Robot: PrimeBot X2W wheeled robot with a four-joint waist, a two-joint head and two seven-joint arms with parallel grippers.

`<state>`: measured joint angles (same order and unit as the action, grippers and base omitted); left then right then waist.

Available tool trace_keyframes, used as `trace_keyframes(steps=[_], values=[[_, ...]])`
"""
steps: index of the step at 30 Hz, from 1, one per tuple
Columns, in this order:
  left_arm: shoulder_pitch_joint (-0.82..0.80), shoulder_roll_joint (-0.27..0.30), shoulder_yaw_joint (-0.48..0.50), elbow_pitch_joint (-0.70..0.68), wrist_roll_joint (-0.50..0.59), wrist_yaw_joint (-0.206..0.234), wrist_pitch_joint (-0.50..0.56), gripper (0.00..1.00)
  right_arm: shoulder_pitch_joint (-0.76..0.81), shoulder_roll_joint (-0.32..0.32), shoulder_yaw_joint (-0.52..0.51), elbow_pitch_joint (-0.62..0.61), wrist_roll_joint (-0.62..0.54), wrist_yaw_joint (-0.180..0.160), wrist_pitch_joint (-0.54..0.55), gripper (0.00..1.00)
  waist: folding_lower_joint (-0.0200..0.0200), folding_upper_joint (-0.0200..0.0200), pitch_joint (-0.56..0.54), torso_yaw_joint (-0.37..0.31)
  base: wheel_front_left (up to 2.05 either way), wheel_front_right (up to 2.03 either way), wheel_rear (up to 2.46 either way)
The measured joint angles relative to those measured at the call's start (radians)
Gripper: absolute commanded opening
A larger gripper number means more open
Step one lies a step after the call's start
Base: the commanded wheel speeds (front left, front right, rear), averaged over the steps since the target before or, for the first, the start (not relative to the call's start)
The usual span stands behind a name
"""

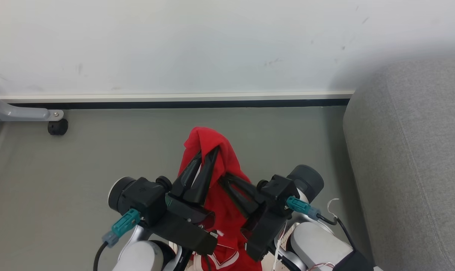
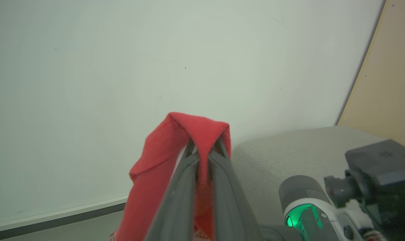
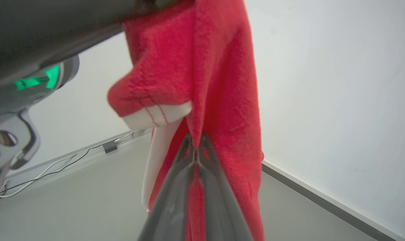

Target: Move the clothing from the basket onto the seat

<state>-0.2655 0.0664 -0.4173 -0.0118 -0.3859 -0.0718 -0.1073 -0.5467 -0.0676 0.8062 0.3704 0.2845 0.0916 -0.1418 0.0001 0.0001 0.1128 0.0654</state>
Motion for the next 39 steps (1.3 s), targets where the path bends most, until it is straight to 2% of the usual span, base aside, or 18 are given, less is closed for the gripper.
trace_keyframes(steps=[10,11,12,14,15,26,39], values=[[-0.009,-0.002,0.000,0.001,-0.001,0.000,0.000,0.00,-0.043,0.000,0.047,0.039,0.059,-0.035,-0.019,0.00,0.0000,0.0000,0.007,0.008,0.00,0.00,0.00],[-0.013,-0.002,0.002,0.001,-0.001,0.000,0.000,0.02,-0.048,0.001,0.046,0.045,0.060,-0.039,-0.022,0.00,0.0000,-0.0001,0.007,0.008,0.00,0.00,0.00],[-0.014,-0.001,0.003,0.001,-0.001,0.000,0.000,0.12,-0.052,0.001,0.044,0.051,0.063,-0.040,-0.028,0.00,0.0000,0.0000,0.008,0.007,0.00,0.00,0.00],[-0.014,-0.001,0.004,0.002,-0.001,0.000,0.000,0.51,-0.057,0.000,0.033,0.061,0.072,-0.049,-0.037,0.00,0.0000,0.0000,0.008,0.006,0.00,0.00,0.00],[-0.014,0.001,0.004,0.002,-0.001,0.000,0.000,1.00,-0.057,0.000,0.023,0.065,0.081,-0.049,-0.043,0.00,0.0000,0.0000,0.008,0.006,0.00,0.00,0.00],[-0.011,0.029,-0.023,0.007,0.025,0.001,0.020,1.00,-0.077,-0.004,-0.081,0.103,0.112,-0.077,-0.081,0.00,0.0000,0.0000,0.008,-0.020,0.00,0.00,0.00],[0.035,0.055,-0.095,0.031,0.050,-0.009,0.055,1.00,-0.078,-0.062,-0.177,0.091,0.144,-0.119,-0.098,0.00,0.0000,-0.0001,0.020,-0.044,0.00,0.00,0.00]])
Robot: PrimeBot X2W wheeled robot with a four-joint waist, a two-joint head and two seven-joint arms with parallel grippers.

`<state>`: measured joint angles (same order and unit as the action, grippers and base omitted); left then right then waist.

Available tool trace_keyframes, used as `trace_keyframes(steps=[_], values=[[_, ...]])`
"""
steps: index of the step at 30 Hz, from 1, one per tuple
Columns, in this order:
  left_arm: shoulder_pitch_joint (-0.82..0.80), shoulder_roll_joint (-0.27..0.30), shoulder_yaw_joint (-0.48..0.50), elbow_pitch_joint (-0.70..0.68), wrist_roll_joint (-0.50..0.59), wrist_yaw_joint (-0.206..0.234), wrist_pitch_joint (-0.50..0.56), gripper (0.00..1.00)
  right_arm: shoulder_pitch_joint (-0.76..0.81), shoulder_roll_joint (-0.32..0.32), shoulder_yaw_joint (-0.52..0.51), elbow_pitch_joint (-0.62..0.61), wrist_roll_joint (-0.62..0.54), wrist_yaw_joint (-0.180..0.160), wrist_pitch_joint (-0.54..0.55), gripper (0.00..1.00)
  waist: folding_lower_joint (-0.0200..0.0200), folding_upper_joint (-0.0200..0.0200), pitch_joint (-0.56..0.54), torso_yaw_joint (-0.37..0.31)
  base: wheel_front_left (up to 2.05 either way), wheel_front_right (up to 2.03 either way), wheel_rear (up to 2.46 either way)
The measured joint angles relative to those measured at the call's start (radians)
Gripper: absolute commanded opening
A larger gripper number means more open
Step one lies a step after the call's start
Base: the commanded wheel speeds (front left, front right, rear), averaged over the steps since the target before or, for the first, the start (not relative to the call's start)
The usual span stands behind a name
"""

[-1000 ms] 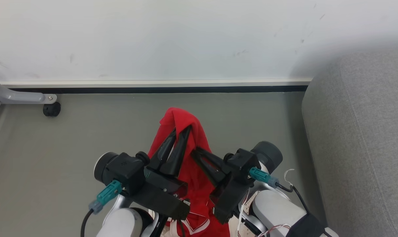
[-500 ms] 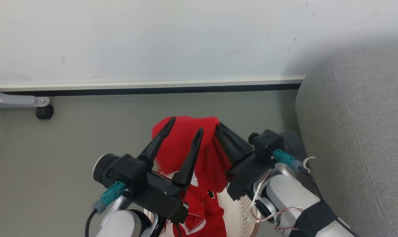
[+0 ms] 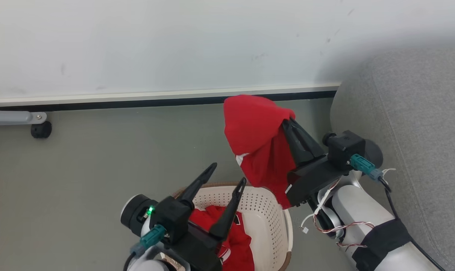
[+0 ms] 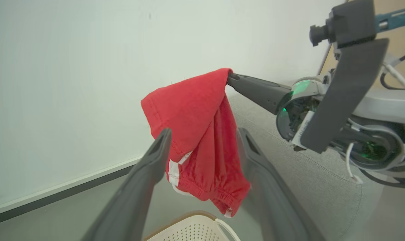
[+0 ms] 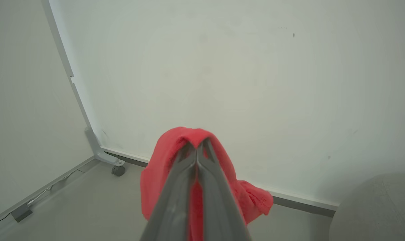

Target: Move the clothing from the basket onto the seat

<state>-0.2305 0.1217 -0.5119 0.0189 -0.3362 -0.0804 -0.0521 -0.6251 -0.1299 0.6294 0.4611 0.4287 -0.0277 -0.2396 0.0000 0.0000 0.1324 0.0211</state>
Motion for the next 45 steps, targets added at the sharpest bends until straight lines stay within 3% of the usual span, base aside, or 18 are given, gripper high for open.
trace_keyframes(steps=[16,45], values=[[0.017,0.034,-0.049,-0.015,0.040,-0.009,0.033,1.00,0.048,-0.035,-0.048,-0.061,0.004,-0.032,-0.008,0.00,0.0000,0.0000,0.025,-0.096,0.00,0.00,0.00],[0.002,0.084,-0.079,-0.085,0.060,-0.026,0.096,1.00,0.105,-0.068,-0.169,-0.143,0.019,-0.070,-0.010,0.00,0.0000,0.0001,0.130,-0.385,0.00,0.00,0.00]])
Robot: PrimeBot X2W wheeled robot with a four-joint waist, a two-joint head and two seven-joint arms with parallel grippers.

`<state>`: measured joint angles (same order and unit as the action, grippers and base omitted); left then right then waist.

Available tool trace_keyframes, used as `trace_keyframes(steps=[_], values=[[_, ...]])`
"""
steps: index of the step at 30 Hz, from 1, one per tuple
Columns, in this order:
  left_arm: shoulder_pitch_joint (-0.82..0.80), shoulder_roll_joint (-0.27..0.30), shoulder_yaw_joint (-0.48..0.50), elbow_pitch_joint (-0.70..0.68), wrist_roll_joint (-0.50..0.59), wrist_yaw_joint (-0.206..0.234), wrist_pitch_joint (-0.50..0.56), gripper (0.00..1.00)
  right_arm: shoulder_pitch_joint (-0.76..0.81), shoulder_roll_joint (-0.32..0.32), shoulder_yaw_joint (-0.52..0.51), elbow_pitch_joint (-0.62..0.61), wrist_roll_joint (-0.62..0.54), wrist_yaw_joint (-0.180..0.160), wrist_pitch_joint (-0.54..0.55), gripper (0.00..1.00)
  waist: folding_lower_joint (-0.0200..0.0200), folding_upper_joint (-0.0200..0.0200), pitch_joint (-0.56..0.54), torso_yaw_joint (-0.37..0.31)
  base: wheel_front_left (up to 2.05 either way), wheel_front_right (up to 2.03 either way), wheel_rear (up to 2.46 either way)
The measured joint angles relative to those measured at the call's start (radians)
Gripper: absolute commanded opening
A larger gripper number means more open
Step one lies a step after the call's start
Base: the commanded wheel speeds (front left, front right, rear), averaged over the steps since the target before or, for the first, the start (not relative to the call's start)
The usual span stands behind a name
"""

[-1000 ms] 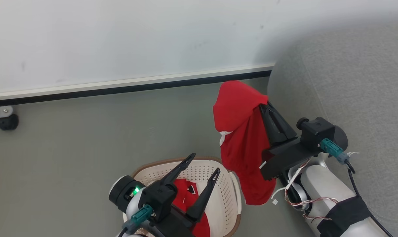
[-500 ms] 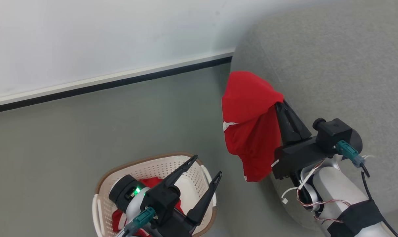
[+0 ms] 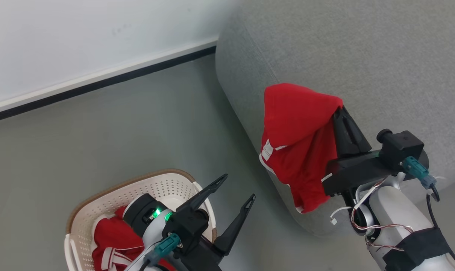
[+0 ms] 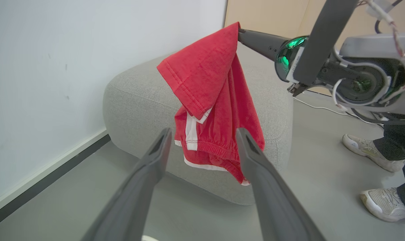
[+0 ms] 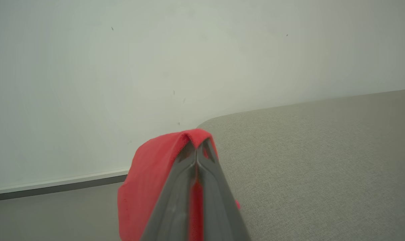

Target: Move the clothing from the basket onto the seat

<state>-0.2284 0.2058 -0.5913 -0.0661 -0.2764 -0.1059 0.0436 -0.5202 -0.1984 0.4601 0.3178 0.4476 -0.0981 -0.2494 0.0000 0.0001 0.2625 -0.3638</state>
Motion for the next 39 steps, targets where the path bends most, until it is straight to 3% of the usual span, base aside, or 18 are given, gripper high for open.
trace_keyframes(steps=[14,27,39], values=[[-0.041,0.019,-0.028,-0.024,0.024,-0.009,0.043,1.00,-0.024,-0.006,-0.118,-0.043,0.020,-0.009,0.000,0.00,0.0001,0.0000,0.086,-0.074,0.00,0.00,0.00],[-0.074,0.054,-0.029,-0.072,0.029,-0.010,0.078,1.00,-0.256,-0.072,-0.232,-0.002,0.038,-0.015,-0.007,0.00,0.0001,0.0000,0.158,-0.084,0.00,0.00,0.00],[-0.118,0.083,-0.028,-0.119,0.036,-0.010,0.110,1.00,-0.501,-0.161,-0.330,0.112,0.057,0.003,-0.007,0.00,0.0000,-0.0001,0.247,-0.070,0.00,0.00,0.00]])
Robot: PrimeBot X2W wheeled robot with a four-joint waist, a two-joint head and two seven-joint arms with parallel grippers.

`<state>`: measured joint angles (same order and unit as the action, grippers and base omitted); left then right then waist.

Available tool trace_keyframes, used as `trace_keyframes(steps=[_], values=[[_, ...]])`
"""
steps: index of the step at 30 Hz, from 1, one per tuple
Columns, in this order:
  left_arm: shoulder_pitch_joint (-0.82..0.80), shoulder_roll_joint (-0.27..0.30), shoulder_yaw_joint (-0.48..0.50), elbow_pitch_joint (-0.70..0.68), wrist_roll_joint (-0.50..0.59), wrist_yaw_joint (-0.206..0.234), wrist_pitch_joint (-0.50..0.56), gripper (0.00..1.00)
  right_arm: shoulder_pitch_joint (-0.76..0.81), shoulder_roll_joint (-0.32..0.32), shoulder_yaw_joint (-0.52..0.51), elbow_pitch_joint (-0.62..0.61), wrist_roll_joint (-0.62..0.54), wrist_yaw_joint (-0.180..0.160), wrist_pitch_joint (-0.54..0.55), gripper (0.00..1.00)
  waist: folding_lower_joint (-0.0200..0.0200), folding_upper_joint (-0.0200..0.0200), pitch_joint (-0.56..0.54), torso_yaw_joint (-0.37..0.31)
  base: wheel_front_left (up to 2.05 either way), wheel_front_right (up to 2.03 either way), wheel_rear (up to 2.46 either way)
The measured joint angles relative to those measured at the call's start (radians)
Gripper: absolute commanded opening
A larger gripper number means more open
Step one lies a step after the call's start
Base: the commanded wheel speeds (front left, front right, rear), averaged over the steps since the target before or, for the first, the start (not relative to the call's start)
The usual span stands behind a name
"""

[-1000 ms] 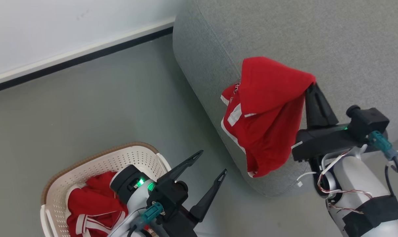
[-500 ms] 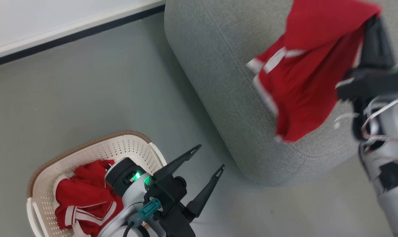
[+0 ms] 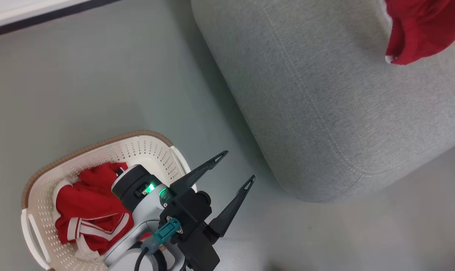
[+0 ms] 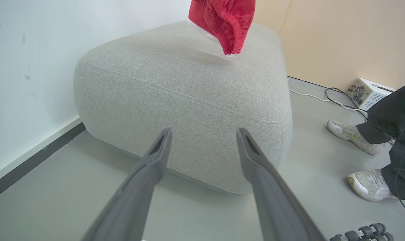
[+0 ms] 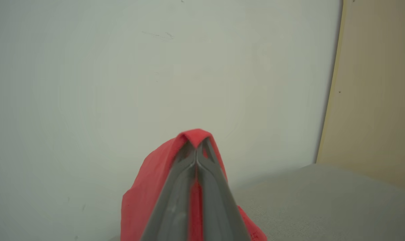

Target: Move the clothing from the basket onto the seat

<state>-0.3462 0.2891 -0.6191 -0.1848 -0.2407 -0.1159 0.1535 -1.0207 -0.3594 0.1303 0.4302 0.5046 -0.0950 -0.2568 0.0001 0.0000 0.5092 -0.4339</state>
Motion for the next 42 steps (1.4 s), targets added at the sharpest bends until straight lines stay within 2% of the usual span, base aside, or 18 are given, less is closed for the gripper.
trace_keyframes(steps=[6,12,22,26,33,34,35,36,42], values=[[-0.029,0.012,0.000,-0.022,0.008,0.000,0.014,1.00,-0.040,-0.026,-0.025,0.053,0.006,0.016,0.000,0.00,0.0000,0.0000,0.045,0.015,0.00,0.00,0.00],[-0.058,0.029,0.015,-0.041,0.015,-0.007,0.021,1.00,-0.040,-0.021,-0.032,0.124,0.017,0.025,0.000,0.00,0.0000,0.0000,0.093,0.029,0.00,0.00,0.00],[-0.087,0.048,0.033,-0.052,0.023,-0.007,0.029,1.00,-0.029,0.042,-0.037,0.280,0.046,0.034,0.000,0.00,0.0000,0.0001,0.159,0.038,0.00,0.00,0.00],[-0.096,0.049,0.033,-0.051,0.023,-0.007,0.028,1.00,-0.008,0.073,-0.036,0.333,0.051,0.042,0.000,0.00,0.0000,0.0001,0.166,0.036,0.00,0.00,0.00],[-0.102,0.052,0.037,-0.036,0.023,-0.007,0.019,1.00,-0.004,0.091,-0.039,0.414,0.057,0.053,0.000,0.00,0.0000,0.0000,0.158,0.031,0.00,0.00,0.00],[-0.102,0.052,0.037,-0.029,0.023,-0.007,0.017,1.00,-0.004,0.092,-0.040,0.424,0.057,0.053,0.000,0.20,0.0000,0.0000,0.155,0.031,0.00,0.00,0.00],[-0.102,0.052,0.037,-0.025,0.023,-0.007,0.015,1.00,-0.004,0.093,-0.040,0.428,0.057,0.053,0.000,0.64,0.0000,0.0001,0.151,0.031,0.00,0.00,0.00],[-0.102,0.051,0.036,-0.021,0.023,-0.007,0.014,1.00,-0.004,0.093,-0.040,0.430,0.056,0.055,0.000,1.00,0.0000,0.0000,0.147,0.030,0.00,0.00,0.00],[-0.102,0.043,0.033,0.007,0.022,-0.007,-0.007,1.00,0.000,0.093,-0.030,0.446,0.037,0.069,0.000,1.00,0.0000,0.0001,0.118,0.032,0.00,0.00,0.00]])
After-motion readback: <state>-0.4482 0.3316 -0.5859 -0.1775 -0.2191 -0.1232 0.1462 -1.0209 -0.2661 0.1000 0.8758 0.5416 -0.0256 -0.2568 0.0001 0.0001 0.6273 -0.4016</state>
